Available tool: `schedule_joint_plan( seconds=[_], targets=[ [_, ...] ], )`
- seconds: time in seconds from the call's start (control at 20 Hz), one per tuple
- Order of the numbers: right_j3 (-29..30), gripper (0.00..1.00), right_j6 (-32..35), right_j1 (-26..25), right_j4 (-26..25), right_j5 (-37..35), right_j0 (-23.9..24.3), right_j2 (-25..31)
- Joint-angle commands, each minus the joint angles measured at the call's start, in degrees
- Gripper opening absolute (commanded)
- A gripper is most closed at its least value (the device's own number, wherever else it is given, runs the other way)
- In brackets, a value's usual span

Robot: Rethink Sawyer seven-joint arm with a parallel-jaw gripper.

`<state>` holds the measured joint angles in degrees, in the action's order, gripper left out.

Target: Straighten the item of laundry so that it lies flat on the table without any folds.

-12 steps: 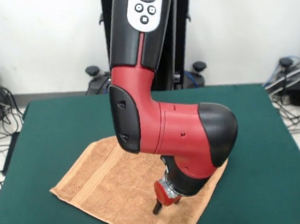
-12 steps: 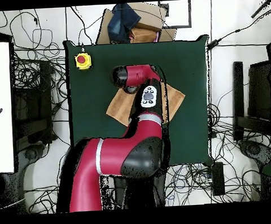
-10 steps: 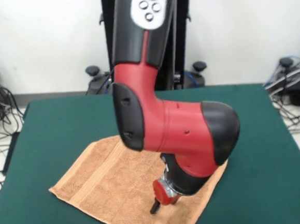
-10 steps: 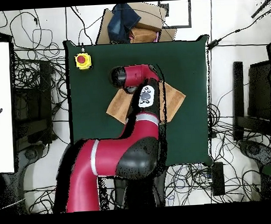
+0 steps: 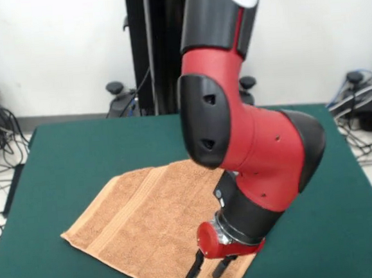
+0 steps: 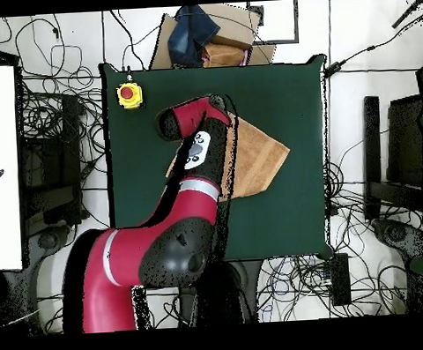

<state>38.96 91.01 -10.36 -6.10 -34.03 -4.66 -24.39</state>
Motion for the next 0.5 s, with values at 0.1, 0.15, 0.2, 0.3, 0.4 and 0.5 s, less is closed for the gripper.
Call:
schedule_joint_plan(
  seconds=[0.1, 0.15, 0.2, 0.3, 0.4, 0.5],
  targets=[
    [-0.33, 1.0, 20.71, -4.83, -1.91, -0.64, -1.43, -6.69],
    [-0.57, 1.0, 20.04, -4.9, -2.06, -0.69, -1.35, -6.38],
    [-0.81, 1.0, 19.37, -4.97, -2.21, -0.73, -1.27, -6.08],
    [-0.63, 1.0, 16.07, -4.41, -2.28, -1.06, -0.79, -4.45],
    [-0.71, 1.0, 11.81, -4.09, -2.31, -2.12, -0.13, -2.71],
    [2.36, 1.0, 6.12, -1.38, -1.74, -3.1, 0.85, 0.85]
  ],
)
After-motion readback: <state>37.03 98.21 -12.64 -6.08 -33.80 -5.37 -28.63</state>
